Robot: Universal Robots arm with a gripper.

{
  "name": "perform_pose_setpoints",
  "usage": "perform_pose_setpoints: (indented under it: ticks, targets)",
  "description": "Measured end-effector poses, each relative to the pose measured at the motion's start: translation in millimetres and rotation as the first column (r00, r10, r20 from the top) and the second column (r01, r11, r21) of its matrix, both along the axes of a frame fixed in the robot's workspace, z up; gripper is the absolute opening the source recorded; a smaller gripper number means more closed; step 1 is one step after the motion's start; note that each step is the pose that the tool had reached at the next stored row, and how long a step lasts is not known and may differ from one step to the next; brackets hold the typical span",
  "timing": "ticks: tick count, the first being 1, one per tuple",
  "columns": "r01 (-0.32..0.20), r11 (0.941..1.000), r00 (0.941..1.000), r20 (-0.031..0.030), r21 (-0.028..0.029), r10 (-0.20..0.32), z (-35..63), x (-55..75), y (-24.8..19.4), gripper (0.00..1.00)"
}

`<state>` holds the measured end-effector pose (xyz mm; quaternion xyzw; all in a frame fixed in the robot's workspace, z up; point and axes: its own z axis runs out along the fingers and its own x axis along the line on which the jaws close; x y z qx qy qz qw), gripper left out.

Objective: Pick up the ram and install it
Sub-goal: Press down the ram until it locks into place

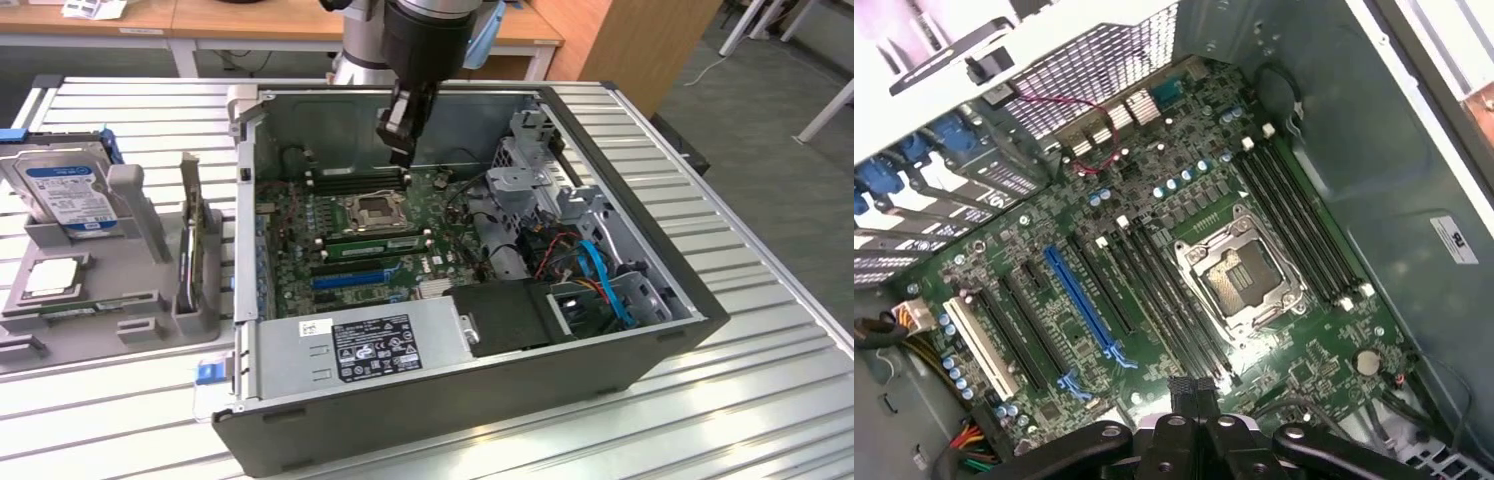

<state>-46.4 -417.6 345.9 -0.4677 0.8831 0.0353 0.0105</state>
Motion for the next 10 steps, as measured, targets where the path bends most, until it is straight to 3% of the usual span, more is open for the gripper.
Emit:
perform_pose_setpoints:
  ticks: [10]
  targets:
    - [0.094,0.9956,0.9956,0.0000,0.0000,-0.094,0.0,0.0,0.0,0.10]
